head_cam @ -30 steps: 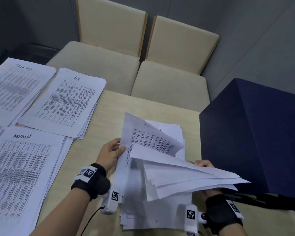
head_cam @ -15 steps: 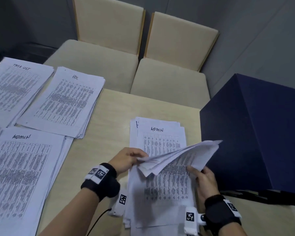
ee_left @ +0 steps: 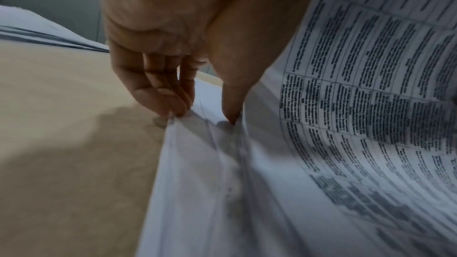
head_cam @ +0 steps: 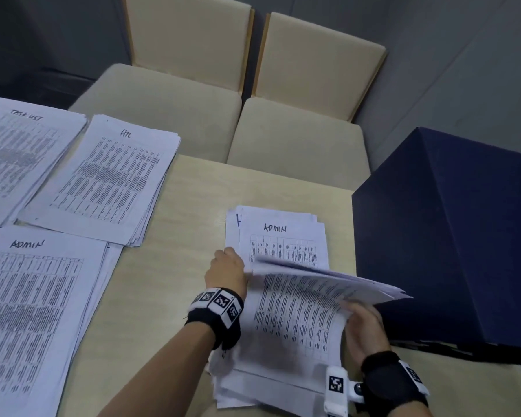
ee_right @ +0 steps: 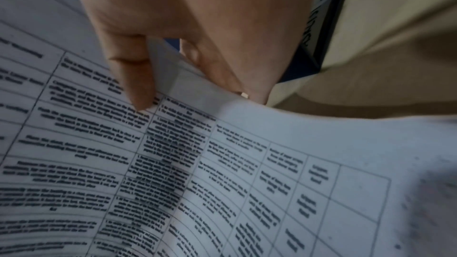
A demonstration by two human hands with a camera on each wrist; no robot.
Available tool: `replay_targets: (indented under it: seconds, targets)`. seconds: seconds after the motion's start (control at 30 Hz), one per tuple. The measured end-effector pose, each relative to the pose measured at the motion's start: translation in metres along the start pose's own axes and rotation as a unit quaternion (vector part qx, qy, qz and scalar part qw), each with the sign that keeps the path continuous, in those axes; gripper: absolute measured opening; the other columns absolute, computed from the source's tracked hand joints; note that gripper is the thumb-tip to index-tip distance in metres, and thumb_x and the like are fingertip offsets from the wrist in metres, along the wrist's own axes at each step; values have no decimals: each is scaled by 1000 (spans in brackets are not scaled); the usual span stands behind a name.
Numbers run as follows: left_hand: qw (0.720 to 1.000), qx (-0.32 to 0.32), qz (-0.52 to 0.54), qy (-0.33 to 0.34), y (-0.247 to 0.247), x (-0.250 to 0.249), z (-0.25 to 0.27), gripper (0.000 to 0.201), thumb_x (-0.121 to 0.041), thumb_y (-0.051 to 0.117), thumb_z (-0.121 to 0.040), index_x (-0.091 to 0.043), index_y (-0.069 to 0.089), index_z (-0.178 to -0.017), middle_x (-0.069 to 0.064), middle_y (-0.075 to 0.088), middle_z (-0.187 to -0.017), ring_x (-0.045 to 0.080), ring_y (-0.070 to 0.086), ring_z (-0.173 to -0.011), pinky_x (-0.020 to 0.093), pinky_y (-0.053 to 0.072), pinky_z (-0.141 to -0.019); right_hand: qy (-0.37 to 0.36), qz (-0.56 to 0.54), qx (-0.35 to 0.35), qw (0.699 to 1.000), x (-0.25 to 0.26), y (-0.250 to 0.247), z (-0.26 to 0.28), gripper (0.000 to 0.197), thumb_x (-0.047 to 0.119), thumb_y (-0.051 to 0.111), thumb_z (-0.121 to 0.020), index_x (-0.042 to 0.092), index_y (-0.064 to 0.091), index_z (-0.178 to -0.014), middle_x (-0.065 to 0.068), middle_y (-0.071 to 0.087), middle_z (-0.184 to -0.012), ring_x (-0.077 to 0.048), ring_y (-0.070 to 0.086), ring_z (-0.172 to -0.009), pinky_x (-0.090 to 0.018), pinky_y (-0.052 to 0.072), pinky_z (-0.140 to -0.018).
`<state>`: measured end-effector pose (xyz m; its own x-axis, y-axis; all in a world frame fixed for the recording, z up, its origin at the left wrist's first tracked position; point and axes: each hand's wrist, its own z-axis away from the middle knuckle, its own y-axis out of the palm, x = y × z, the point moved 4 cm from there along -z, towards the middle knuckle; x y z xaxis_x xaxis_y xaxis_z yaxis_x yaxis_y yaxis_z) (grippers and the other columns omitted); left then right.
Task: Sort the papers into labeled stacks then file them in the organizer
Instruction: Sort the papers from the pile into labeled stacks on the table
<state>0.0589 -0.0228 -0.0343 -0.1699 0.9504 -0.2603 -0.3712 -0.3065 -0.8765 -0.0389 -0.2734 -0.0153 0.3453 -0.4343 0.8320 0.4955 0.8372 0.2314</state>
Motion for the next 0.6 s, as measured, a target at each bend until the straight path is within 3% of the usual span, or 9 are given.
replay_targets:
  seconds: [0.07,0.13,0.23,0.33,0.4,0.5,0.6]
  targets:
    - [999,17,46,-18,1,0,-2,40,-26,59,-93,-6,40,-122,13,55,-116,30,59,-102,36,46,-76,17,12,-5,1000,-4,-2,-1,39,1,62,-72,-4,60,-111,-20,71,-102,-32,69,-97,-32,55,-71]
    - [998,13,67,3,1,0,-3,19,-25,56,-93,-12,49,-105,11,61,-103,30,58,-86,34,44,-68,20,-3,-10,1000,-9,-3,-1,42,1,62,-72,-5,59,-113,-22,69,-108,-36,65,-106,-35,55,-78]
    - [989,-39,134,42,0,7,-2,10,-22,56,-91,-13,56,-88,3,52,-87,24,49,-74,28,40,-63,32,-30,-19,999,-16,-5,-5,34,-4,56,-78,-5,62,-112,-25,68,-110,-41,61,-114,-44,49,-91]
    - [941,-61,316,101,-6,15,3,7,-15,60,-90,-15,60,-82,-3,61,-76,20,57,-69,23,39,-57,64,-39,-20,997,-16,-5,-9,52,-4,54,-75,9,61,-125,-13,69,-120,-33,64,-113,-47,47,-96]
    - [907,-28,400,126,-9,21,4,10,-9,61,-89,-17,67,-87,-4,70,-79,13,60,-68,24,46,-66,50,-42,-23,998,-12,-2,-14,60,-6,52,-69,11,62,-126,-9,68,-122,-29,64,-114,-46,45,-99]
    - [861,51,485,147,-14,23,9,23,0,58,-84,-13,74,-93,10,74,-89,16,61,-76,30,49,-74,5,-3,-56,998,-2,5,-15,37,-12,48,-74,0,68,-103,-14,71,-101,-26,68,-97,-38,47,-90]
    - [831,109,527,143,-20,24,21,43,23,47,-82,-9,72,-98,-4,76,-87,9,67,-84,19,51,-72,-5,24,-29,999,0,10,-14,20,-3,53,-87,-5,67,-101,-15,73,-99,-25,70,-97,-32,55,-84]
